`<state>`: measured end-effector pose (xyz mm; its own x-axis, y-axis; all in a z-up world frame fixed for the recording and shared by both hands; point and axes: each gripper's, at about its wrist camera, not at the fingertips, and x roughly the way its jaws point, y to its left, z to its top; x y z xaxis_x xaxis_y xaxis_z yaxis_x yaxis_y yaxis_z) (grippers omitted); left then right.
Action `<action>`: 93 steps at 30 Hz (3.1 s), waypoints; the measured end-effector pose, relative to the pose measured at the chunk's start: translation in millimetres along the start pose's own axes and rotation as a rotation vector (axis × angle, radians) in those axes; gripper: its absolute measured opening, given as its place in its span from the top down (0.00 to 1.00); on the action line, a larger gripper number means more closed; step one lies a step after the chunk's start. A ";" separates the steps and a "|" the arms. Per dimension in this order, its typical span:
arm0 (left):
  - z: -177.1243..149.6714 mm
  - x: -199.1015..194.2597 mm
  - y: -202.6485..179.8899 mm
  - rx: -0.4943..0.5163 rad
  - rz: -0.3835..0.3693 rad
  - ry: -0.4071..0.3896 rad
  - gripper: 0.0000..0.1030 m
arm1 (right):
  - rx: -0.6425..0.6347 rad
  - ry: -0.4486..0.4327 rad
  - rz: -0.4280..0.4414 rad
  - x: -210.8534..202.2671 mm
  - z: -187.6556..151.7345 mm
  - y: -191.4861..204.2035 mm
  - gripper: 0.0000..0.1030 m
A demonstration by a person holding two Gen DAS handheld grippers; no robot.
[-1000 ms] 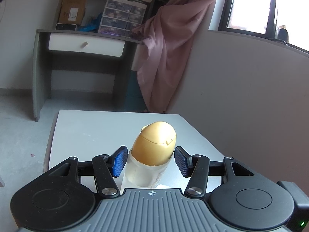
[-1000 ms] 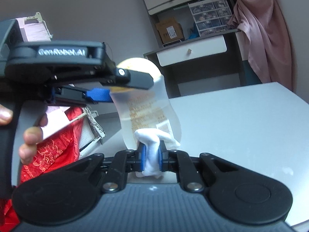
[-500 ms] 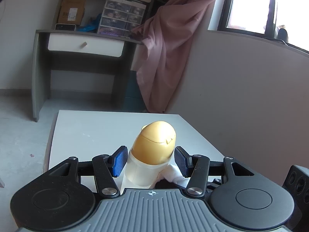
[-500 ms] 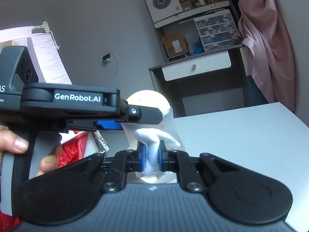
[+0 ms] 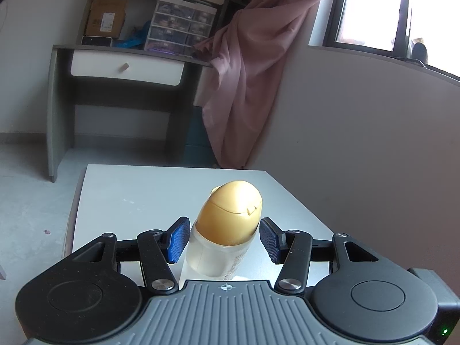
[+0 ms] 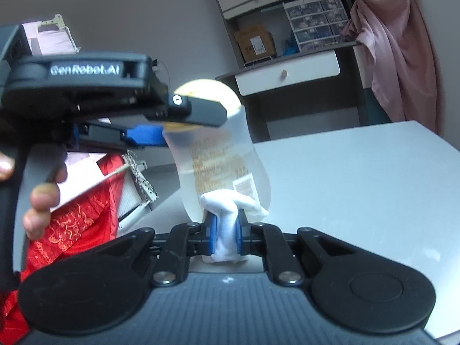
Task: Clean container
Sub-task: 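Keep wiping the bottle body with the cloth in the right gripper, then wipe the bottle's base and lower side with the cloth, right gripper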
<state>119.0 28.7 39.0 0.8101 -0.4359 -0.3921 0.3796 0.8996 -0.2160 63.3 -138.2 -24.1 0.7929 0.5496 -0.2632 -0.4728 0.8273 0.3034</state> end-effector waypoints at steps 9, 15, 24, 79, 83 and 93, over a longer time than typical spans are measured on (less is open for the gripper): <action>2.1 4.7 -11.4 -0.007 0.005 -0.002 0.47 | 0.003 0.010 0.004 -1.7 0.9 -0.2 0.88; 1.8 5.6 -10.9 -0.006 0.000 0.004 0.47 | -0.007 -0.051 0.015 -13.1 18.6 1.5 0.88; 2.0 5.3 -9.7 -0.005 0.001 0.006 0.47 | -0.026 -0.100 0.028 -18.9 29.1 1.4 0.88; -4.9 -0.1 -2.2 -0.019 -0.014 -0.035 0.48 | 0.035 0.002 0.011 -3.6 7.9 -17.8 0.88; -5.7 -0.9 -2.1 -0.017 -0.015 -0.038 0.48 | 0.028 0.012 -0.007 -1.7 -0.9 -15.1 0.88; -5.6 -1.3 -2.9 -0.012 -0.007 -0.035 0.48 | 0.027 -0.042 0.002 -11.9 13.5 -12.9 0.88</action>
<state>114.4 26.5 35.1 0.8227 -0.4410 -0.3586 0.3801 0.8959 -0.2299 65.2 -157.0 -12.6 0.8073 0.5458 -0.2242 -0.4647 0.8223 0.3286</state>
